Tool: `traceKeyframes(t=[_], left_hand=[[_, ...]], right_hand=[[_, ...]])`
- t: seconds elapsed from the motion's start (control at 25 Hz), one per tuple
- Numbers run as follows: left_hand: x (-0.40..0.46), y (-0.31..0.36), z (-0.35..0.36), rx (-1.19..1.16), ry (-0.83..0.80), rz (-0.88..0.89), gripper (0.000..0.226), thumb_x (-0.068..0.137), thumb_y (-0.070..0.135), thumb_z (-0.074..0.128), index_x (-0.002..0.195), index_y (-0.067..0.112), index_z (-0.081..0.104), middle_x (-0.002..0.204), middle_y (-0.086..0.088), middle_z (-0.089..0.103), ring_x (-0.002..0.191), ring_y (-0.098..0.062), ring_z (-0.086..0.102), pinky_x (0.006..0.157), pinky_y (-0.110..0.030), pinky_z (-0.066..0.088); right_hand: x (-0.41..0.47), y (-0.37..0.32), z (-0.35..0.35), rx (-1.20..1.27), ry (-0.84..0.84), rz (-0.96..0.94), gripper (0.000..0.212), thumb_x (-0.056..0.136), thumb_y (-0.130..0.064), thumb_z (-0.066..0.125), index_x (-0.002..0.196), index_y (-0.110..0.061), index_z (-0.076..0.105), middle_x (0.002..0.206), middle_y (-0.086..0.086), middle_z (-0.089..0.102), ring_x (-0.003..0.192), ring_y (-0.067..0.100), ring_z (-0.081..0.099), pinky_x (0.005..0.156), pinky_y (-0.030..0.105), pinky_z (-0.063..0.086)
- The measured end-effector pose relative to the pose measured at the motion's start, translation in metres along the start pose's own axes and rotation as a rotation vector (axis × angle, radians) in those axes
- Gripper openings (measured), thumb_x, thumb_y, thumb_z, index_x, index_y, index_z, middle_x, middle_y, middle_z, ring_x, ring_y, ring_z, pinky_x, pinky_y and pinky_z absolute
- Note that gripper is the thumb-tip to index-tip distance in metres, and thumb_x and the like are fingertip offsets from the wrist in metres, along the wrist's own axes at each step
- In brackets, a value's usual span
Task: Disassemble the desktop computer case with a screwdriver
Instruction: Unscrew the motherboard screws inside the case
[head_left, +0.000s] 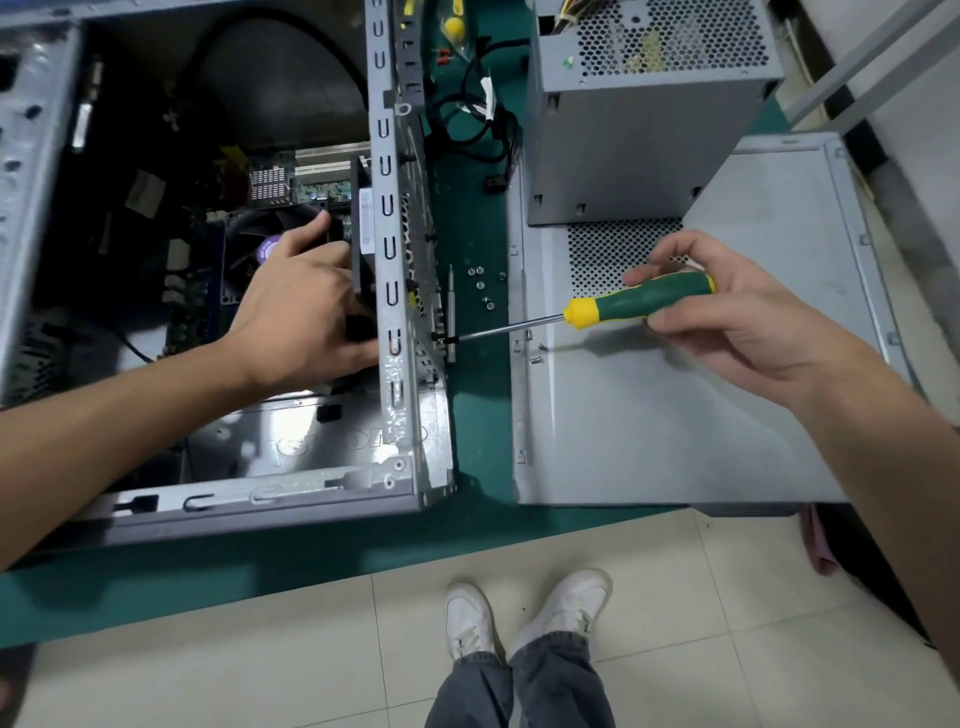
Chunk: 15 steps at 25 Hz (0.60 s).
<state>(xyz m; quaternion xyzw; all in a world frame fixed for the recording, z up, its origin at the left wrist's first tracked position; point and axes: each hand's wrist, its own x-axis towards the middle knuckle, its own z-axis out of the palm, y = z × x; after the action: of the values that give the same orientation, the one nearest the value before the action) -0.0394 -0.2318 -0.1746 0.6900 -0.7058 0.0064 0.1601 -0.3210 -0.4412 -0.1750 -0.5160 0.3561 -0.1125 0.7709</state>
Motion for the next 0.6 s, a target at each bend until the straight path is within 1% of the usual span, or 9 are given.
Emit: traceKeyframes(t=[0.08, 0.16, 0.24, 0.32, 0.4, 0.44, 0.48, 0.52, 0.6], left_hand=[[-0.0008, -0.0003, 0.0007, -0.004, -0.003, 0.004, 0.087, 0.094, 0.07, 0.02, 0.065, 0.008, 0.073, 0.068, -0.013, 0.066, 0.09, -0.024, 0.046, 0.104, -0.042, 0.026], [-0.0002, -0.001, 0.0011, 0.012, 0.007, 0.002, 0.077, 0.094, 0.064, 0.031, 0.065, 0.006, 0.073, 0.067, -0.014, 0.067, 0.09, -0.024, 0.046, 0.104, -0.04, 0.025], [-0.0004, -0.0019, 0.0011, 0.039, 0.008, -0.011, 0.062, 0.086, 0.055, 0.044, 0.064, 0.006, 0.074, 0.067, -0.015, 0.067, 0.09, -0.023, 0.046, 0.104, -0.039, 0.024], [-0.0006, -0.0015, 0.001, 0.049, 0.004, -0.01, 0.055, 0.081, 0.051, 0.046, 0.064, 0.007, 0.074, 0.067, -0.014, 0.067, 0.09, -0.023, 0.045, 0.104, -0.039, 0.024], [-0.0001, -0.0007, 0.0003, 0.052, -0.007, -0.011, 0.054, 0.081, 0.051, 0.046, 0.065, 0.008, 0.074, 0.067, -0.014, 0.067, 0.09, -0.023, 0.045, 0.105, -0.041, 0.024], [0.0001, -0.0005, 0.0, 0.057, -0.01, -0.009, 0.053, 0.081, 0.051, 0.046, 0.066, 0.009, 0.074, 0.068, -0.013, 0.067, 0.091, -0.023, 0.046, 0.105, -0.042, 0.025], [0.0001, -0.0005, 0.0002, 0.065, -0.008, -0.008, 0.053, 0.081, 0.051, 0.046, 0.066, 0.009, 0.074, 0.068, -0.013, 0.067, 0.091, -0.023, 0.046, 0.105, -0.042, 0.025], [0.0, -0.0009, 0.0002, 0.071, -0.008, -0.008, 0.052, 0.081, 0.051, 0.046, 0.067, 0.009, 0.075, 0.068, -0.013, 0.067, 0.091, -0.023, 0.046, 0.105, -0.042, 0.025], [0.0006, -0.0006, -0.0004, 0.069, -0.009, -0.009, 0.052, 0.08, 0.051, 0.047, 0.068, 0.009, 0.075, 0.071, -0.013, 0.068, 0.093, -0.023, 0.046, 0.105, -0.04, 0.025]], right_hand=[[0.0016, 0.0012, 0.0021, -0.116, 0.035, 0.032, 0.008, 0.089, -0.021, 0.063, 0.092, -0.02, 0.056, 0.08, 0.001, 0.061, 0.066, 0.017, 0.057, 0.057, 0.027, 0.047], [0.0039, 0.0058, 0.0011, -0.242, 0.09, 0.076, 0.02, 0.097, -0.035, 0.055, 0.091, -0.016, 0.055, 0.064, -0.004, 0.051, 0.051, 0.015, 0.041, 0.05, 0.028, 0.033], [0.003, 0.0073, 0.0018, -0.127, 0.084, 0.044, 0.006, 0.097, -0.016, 0.055, 0.091, -0.017, 0.055, 0.074, -0.001, 0.052, 0.059, 0.015, 0.041, 0.053, 0.027, 0.035], [-0.0007, 0.0058, -0.0028, 0.027, 0.015, 0.01, 0.028, 0.085, 0.007, 0.057, 0.095, -0.019, 0.056, 0.092, 0.002, 0.058, 0.077, 0.017, 0.054, 0.065, 0.026, 0.047], [-0.0019, 0.0053, -0.0012, -0.035, 0.009, 0.025, 0.016, 0.084, -0.009, 0.064, 0.095, -0.019, 0.056, 0.091, 0.002, 0.059, 0.078, 0.016, 0.059, 0.07, 0.028, 0.051], [-0.0023, 0.0045, 0.0011, -0.135, 0.042, 0.064, 0.012, 0.088, -0.025, 0.063, 0.094, -0.017, 0.057, 0.083, 0.003, 0.057, 0.069, 0.017, 0.056, 0.062, 0.03, 0.048], [-0.0005, 0.0066, 0.0012, -0.252, 0.081, 0.093, 0.02, 0.093, -0.036, 0.059, 0.093, -0.016, 0.057, 0.075, 0.002, 0.054, 0.059, 0.017, 0.05, 0.053, 0.029, 0.042], [0.0003, 0.0071, 0.0032, -0.317, 0.105, 0.075, 0.022, 0.097, -0.037, 0.054, 0.092, -0.015, 0.056, 0.069, 0.0, 0.05, 0.055, 0.016, 0.043, 0.049, 0.028, 0.034], [0.001, 0.0089, 0.0036, -0.192, 0.119, 0.017, 0.01, 0.1, -0.016, 0.051, 0.092, -0.016, 0.056, 0.075, -0.001, 0.05, 0.06, 0.013, 0.042, 0.051, 0.024, 0.032]])
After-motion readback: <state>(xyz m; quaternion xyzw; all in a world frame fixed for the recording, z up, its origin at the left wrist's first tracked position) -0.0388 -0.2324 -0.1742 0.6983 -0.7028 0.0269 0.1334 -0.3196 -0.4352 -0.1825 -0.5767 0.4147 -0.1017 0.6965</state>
